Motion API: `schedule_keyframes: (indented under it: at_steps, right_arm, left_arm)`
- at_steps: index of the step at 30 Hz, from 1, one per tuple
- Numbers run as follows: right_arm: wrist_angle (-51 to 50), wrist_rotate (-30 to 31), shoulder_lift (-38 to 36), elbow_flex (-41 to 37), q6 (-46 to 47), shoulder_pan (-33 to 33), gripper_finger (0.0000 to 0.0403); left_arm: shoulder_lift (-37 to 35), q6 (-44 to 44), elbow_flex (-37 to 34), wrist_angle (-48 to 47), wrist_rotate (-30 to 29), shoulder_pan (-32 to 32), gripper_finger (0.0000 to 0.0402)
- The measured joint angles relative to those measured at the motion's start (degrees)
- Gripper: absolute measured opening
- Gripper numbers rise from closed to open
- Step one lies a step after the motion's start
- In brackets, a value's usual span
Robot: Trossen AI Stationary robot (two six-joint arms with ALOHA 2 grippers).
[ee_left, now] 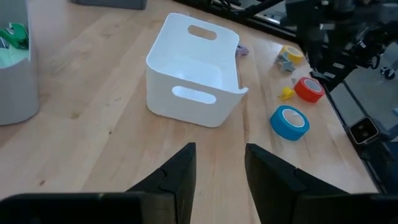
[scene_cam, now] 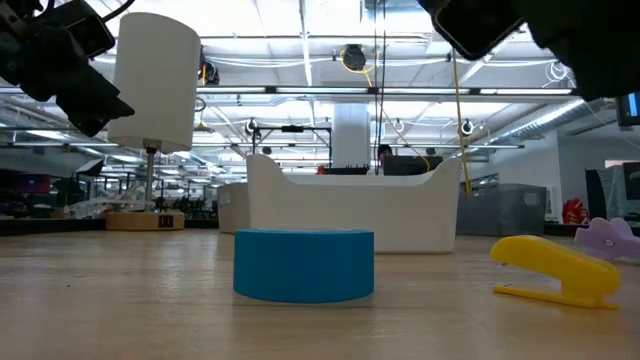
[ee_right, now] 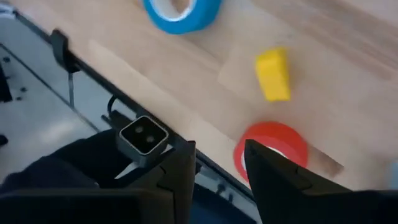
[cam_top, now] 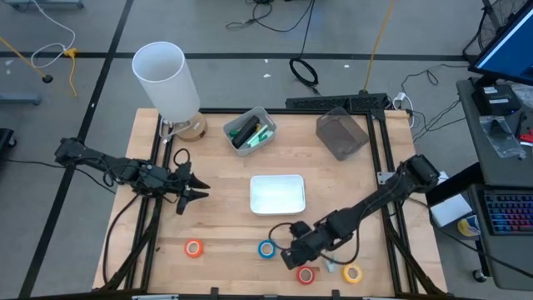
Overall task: Pick and place Stapler, Stapler remover, tape
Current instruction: Put the yellow stapler into the gray bin
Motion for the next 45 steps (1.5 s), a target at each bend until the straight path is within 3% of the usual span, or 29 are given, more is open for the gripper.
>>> schedule_keyframes:
  at_steps: [6,12,24,30,35,38,45]
  right_arm:
    - [1.1,-3.3,-2.0,-1.1,4.8,0.1,0.0130]
    - [4.0,-2.9,-2.0,-1.1,3.2,0.1,0.0130]
    - [-2.7,1.0,-2.0,-1.0,3.5,0.9,0.0130]
    - [-5.9,4.1,0.3,4.3,1.3,-0.6,0.0130]
    - [-16.8,0.3,6.6,11.5,-3.2,-2.1,0.0130]
    - [-23.1,1.6,8.4,13.7,-4.3,-2.3,0.0130]
    - [-17.9,1.7,9.9,14.8,-5.1,-2.4,0.0130]
  left_arm:
    - [0.0,0.7,0.0,0.1,0.0,0.0,0.0136]
    - [0.0,0.0,0.0,0.1,0.0,0.0,0.0136]
    - [0.0,0.0,0.0,0.1,0.0,0.0,0.0136]
    - [0.0,-0.1,0.0,0.1,0.0,0.0,0.0136]
    - [0.0,-0.1,0.0,0.1,-0.3,0.0,0.0136]
    - [0.0,-0.1,0.0,0.1,-0.4,0.0,0.0136]
    - [0.0,-0.1,0.0,0.2,-0.4,0.0,0.0136]
